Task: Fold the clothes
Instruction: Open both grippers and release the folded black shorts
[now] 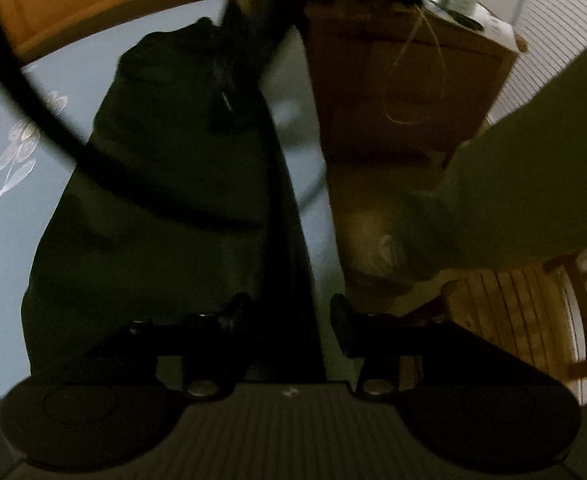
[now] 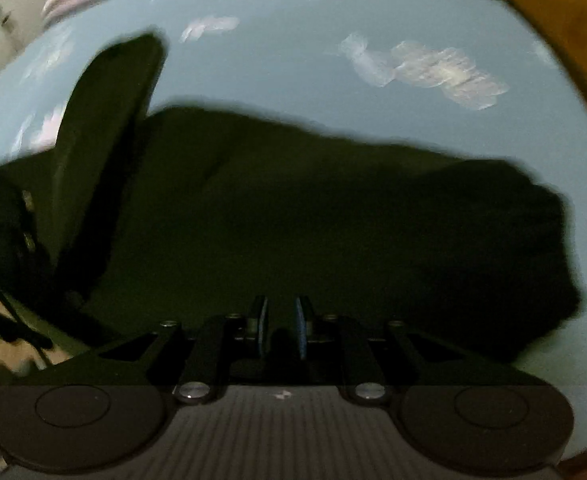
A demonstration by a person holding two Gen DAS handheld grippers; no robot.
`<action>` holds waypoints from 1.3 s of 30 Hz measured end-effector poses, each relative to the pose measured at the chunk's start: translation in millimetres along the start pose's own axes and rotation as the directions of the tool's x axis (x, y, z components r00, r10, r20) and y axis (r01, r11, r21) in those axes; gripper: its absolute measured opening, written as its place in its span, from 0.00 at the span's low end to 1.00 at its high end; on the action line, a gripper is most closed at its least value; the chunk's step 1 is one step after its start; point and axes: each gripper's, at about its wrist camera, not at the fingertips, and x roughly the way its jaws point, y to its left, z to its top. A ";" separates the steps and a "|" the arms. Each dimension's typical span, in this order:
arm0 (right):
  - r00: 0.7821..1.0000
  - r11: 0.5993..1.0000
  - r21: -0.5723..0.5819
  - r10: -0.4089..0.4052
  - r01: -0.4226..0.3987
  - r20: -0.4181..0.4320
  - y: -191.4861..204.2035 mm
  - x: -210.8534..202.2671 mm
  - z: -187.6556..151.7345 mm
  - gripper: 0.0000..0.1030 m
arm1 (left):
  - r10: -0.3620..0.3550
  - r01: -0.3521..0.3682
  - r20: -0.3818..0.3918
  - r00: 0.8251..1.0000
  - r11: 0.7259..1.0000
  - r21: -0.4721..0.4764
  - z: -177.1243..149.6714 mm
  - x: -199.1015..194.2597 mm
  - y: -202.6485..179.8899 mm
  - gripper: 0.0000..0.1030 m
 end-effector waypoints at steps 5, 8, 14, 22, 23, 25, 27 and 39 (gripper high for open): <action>0.998 0.994 -0.104 -0.024 0.018 -0.054 14.7 10.5 -10.7 0.23 | 0.004 -0.005 -0.012 1.000 0.997 -0.080 -9.2 -0.6 4.9 0.51; 0.997 0.992 -0.123 -0.035 0.026 -0.065 15.4 3.1 -5.9 0.23 | 0.035 -0.046 -0.054 0.998 0.976 -0.215 -21.2 -3.8 20.7 0.51; 1.000 0.988 -0.155 -0.003 0.004 0.004 23.3 -2.0 23.0 0.37 | 0.085 -0.148 -0.152 0.985 0.869 -0.472 -46.0 -10.4 53.7 0.51; 0.999 0.980 -0.199 0.007 -0.013 -0.032 51.1 32.2 9.0 0.55 | 0.120 -0.196 -0.155 0.981 0.553 -0.810 -88.4 -23.5 105.0 0.55; 0.999 0.980 -0.198 0.012 -0.018 -0.032 52.2 32.8 7.9 0.60 | 0.124 -0.187 -0.144 0.982 0.508 -0.841 -93.9 -24.9 111.4 0.55; 0.999 0.979 -0.201 0.018 -0.024 -0.031 55.5 32.5 8.2 0.67 | 0.144 -0.173 -0.123 0.982 0.421 -0.890 -102.9 -28.5 121.8 0.54; 1.000 0.977 -0.211 0.018 -0.023 -0.025 60.9 29.4 14.0 0.73 | 0.165 -0.148 -0.093 0.982 0.363 -0.920 -105.8 -32.8 127.0 0.54; 0.993 0.944 -0.323 0.092 -0.061 0.080 92.8 16.1 64.5 0.73 | 0.200 0.058 0.144 0.969 0.385 -0.921 -81.4 -46.3 202.9 0.57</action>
